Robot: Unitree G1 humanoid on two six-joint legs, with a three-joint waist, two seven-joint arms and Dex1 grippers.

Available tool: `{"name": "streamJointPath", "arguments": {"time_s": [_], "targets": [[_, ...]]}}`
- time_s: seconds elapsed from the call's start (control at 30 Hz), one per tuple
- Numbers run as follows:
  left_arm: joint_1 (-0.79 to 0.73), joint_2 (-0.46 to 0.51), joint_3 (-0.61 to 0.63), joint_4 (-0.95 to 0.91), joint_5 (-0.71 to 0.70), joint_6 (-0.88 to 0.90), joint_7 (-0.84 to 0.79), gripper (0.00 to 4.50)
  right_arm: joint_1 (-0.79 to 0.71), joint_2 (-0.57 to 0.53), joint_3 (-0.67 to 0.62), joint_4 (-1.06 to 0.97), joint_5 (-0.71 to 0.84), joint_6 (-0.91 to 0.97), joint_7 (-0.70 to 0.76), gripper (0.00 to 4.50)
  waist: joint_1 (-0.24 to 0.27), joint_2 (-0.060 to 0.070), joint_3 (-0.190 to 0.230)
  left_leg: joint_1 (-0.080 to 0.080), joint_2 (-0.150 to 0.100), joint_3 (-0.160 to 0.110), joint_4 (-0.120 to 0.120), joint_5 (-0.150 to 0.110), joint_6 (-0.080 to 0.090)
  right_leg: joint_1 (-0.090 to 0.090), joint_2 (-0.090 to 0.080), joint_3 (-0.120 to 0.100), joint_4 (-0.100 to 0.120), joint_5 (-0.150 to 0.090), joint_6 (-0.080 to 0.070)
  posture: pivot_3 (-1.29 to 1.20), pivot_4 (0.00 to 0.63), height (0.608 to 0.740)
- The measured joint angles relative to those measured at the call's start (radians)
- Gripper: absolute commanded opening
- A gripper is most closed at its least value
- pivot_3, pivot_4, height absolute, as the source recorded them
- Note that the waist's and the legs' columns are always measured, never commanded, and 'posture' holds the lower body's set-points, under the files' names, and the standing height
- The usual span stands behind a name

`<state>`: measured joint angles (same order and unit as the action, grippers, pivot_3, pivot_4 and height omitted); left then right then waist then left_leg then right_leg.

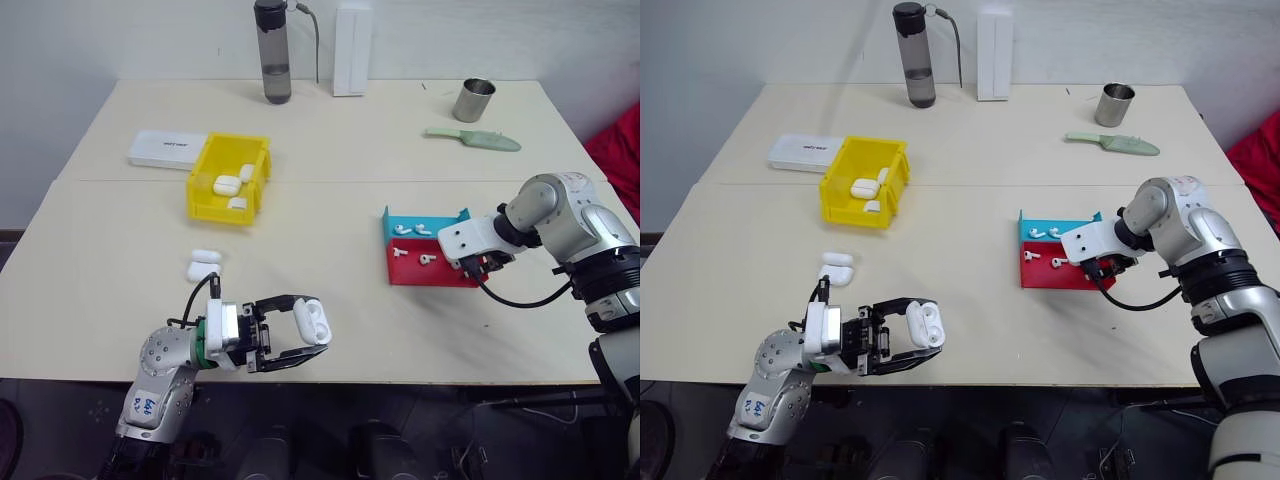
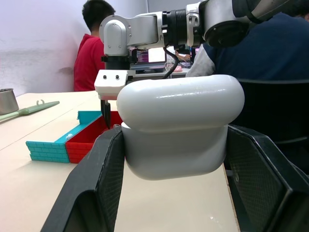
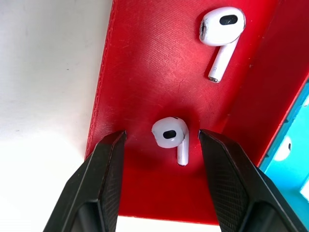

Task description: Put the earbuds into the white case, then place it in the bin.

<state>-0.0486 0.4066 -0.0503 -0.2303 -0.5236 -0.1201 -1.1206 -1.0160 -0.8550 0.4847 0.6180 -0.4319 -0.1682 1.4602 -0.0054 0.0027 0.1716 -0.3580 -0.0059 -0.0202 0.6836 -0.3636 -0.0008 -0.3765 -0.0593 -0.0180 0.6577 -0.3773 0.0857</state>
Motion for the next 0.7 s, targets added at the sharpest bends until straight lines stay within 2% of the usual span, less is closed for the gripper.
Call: {"name": "streamJointPath", "arguments": {"time_s": [0.03, 0.1, 0.17, 0.7], "targets": [[0.000, 0.000, 0.000, 0.000, 0.000, 0.000, 0.001, 2.81, -0.001, 0.001, 0.000, 0.004, 0.000, -0.003, 0.000, 2.36, 0.000, 0.000, 0.000, 0.000, 0.000, 0.000, 0.000, 0.000, 0.000, 0.000, 0.000, 0.000, 0.000, 0.000, 0.000, 0.00, 0.150, 0.740], [0.000, 0.000, 0.000, 0.000, 0.000, 0.000, 0.003, 2.81, -0.003, 0.003, -0.002, 0.012, 0.000, -0.005, 0.000, 2.01, 0.000, 0.000, 0.000, 0.000, 0.000, 0.000, 0.000, 0.000, 0.000, 0.000, 0.000, 0.000, 0.000, 0.000, 0.000, 0.00, 0.150, 0.740], [0.000, 0.001, 0.000, -0.001, 0.000, 0.000, 0.005, 2.81, -0.003, 0.005, -0.002, 0.015, 0.000, -0.007, 0.004, 1.46, 0.000, 0.000, 0.000, 0.000, 0.000, 0.000, 0.000, 0.000, 0.000, 0.000, 0.000, 0.000, 0.000, 0.000, 0.000, 0.00, 0.150, 0.740], [0.004, 0.006, 0.000, -0.018, 0.000, 0.000, 0.005, 2.81, -0.003, 0.020, -0.013, 0.012, 0.020, 0.023, 0.036, 1.46, -0.001, 0.000, 0.000, 0.000, 0.000, 0.000, 0.000, 0.000, 0.000, 0.000, 0.000, 0.000, 0.000, 0.000, 0.000, 0.00, 0.150, 0.740]]}}
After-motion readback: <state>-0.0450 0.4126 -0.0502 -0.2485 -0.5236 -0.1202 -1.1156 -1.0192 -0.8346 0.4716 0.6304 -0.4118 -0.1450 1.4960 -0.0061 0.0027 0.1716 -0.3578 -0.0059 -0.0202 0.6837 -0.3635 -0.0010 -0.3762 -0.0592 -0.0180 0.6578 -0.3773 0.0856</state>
